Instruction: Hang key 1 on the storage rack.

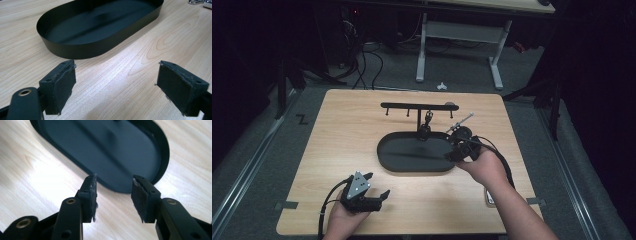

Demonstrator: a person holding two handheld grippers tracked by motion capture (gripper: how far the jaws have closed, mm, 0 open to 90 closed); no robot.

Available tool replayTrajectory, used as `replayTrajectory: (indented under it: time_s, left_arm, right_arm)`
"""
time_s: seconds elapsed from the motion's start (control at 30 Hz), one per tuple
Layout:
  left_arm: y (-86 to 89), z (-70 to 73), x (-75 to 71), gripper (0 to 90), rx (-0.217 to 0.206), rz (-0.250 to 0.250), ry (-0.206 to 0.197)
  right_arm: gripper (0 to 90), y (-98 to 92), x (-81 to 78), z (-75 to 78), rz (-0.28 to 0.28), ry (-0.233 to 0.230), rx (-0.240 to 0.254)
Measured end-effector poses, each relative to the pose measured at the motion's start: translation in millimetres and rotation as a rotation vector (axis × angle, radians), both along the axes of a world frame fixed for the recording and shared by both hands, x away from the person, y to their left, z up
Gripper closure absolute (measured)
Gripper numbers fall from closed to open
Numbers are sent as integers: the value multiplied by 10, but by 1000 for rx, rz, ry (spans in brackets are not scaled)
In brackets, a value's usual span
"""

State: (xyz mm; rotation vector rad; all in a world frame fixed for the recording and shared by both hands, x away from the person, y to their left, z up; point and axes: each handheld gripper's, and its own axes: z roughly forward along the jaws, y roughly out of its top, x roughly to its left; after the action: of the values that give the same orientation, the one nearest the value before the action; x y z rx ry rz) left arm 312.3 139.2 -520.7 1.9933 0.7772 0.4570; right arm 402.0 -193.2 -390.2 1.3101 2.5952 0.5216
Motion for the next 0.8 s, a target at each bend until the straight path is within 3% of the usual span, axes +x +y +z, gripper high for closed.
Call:
replayTrajectory:
  time_s: [0.23, 0.63, 0.8]
  left_arm:
    - [-12, -6, -2, 157, 3, -3, -2]
    - [-38, -24, -6, 158, 10, -8, 2]
    - [-39, -22, 3, 158, 9, -10, 1]
  right_arm:
    - [513, -175, -190, -153, -14, 0, -17]
    - [486, -615, -331, -435, -109, 31, -14]
    - [501, -736, -368, -522, -114, 40, -14]
